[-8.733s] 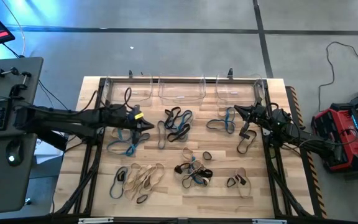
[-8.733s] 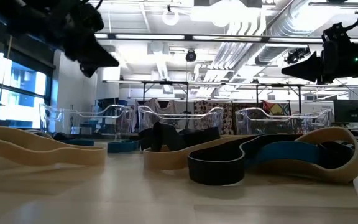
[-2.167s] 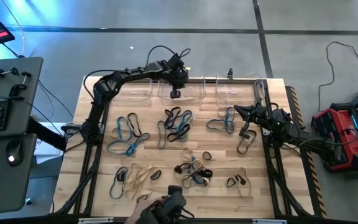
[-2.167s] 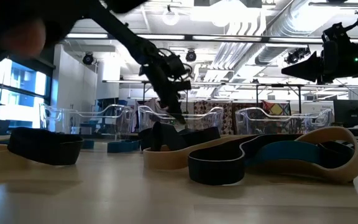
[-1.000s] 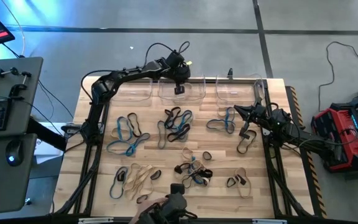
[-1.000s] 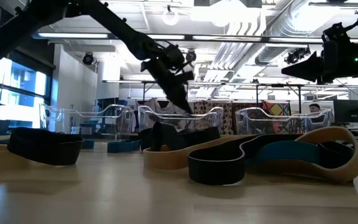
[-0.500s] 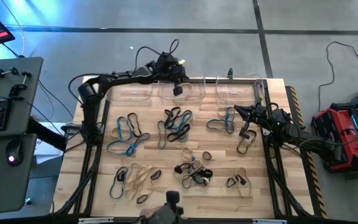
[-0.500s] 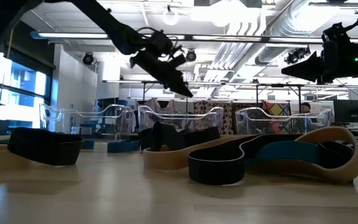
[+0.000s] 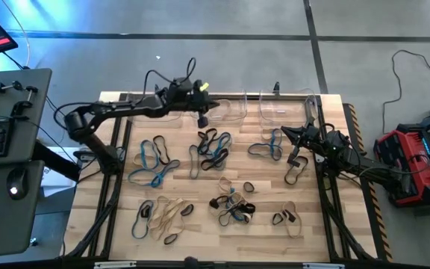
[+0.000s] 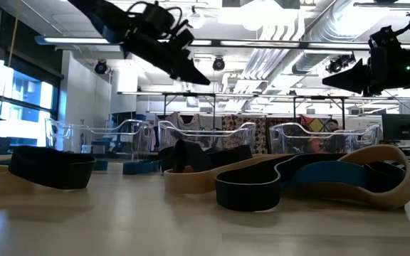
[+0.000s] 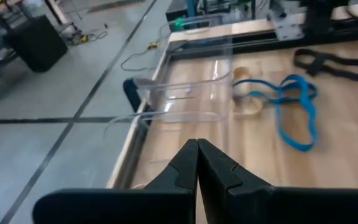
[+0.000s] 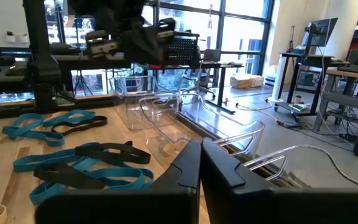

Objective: Sort rubber bands into baskets
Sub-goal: Put the black rubber band into the left transparent bin

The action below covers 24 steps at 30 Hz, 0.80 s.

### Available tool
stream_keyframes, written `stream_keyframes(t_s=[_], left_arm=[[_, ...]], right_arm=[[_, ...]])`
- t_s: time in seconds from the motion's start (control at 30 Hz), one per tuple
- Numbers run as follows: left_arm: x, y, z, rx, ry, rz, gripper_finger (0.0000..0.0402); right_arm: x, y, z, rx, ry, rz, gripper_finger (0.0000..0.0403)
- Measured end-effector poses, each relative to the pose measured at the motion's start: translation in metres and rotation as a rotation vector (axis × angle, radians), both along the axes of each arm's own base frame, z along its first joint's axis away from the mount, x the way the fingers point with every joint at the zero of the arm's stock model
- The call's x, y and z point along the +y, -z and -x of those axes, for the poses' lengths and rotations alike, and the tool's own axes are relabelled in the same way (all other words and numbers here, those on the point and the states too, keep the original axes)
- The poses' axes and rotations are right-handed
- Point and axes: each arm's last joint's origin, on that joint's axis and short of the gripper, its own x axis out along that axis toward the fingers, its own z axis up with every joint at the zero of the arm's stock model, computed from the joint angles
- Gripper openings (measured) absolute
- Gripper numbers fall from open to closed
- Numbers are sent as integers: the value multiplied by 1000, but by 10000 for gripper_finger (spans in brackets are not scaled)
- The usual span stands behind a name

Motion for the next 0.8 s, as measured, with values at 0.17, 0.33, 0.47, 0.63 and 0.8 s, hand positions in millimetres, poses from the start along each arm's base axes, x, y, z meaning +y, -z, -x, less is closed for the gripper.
stream_keyframes(t_s=[0.17,0.33,0.47,0.63,0.8], left_arm=[[-25,13,0,1,47,38,0],[-49,30,-2,57,43,39,0],[-67,38,-4,77,53,41,0],[-87,48,-4,82,92,71,0],[-105,56,-4,99,131,97,0]], right_arm=[[0,0,0,0,0,0,0],[0,0,0,0,0,0,0],[0,0,0,0,0,0,0],[0,0,0,0,0,0,0],[0,0,0,0,0,0,0]])
